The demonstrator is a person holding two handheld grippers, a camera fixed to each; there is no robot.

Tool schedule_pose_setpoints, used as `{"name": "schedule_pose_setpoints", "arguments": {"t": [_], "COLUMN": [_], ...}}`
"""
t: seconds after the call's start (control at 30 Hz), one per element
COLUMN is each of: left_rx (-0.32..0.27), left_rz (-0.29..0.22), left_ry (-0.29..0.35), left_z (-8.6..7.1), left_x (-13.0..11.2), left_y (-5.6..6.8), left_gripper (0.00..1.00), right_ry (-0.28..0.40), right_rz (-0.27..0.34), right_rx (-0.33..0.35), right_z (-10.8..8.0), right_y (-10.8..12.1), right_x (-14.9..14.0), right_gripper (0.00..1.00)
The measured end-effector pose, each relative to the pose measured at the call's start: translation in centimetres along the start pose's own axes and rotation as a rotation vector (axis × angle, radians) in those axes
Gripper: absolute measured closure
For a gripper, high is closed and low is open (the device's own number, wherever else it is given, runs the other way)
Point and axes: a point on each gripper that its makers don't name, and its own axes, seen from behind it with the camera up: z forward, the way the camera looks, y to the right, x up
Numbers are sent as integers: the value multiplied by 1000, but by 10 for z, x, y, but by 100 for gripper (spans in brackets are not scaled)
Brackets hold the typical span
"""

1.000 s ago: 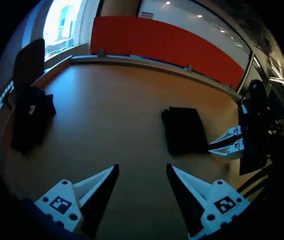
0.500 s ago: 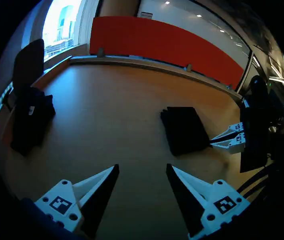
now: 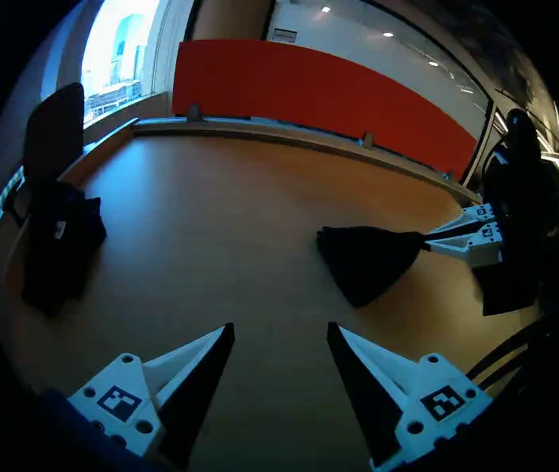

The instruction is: Fold towel

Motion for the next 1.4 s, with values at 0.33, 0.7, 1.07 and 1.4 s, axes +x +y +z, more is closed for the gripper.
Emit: {"name": "schedule_pose_setpoints", "arguments": {"t": [0.33,0.7,1.07,1.4], "left_rx": [-3,-9,-12,-8], "left_rz": [9,3,6,29], "left_ry": [23,32,33,30], "left_z": [-7,-11,-7,-3], "left_x": [18,26,30,34], "left_y": [3,9,16,21], "left_gripper": [13,13,13,13], "right_ry": [87,109,114,111], "right_rz": [-17,-22,-3,24], "right_rx": [-46,-96,-120,-142], "right_z": [-37,-68,-84,-103], "right_y": [25,50,69,97], "right_x": [55,64,55,40], "right_gripper": [95,95,95,96]}}
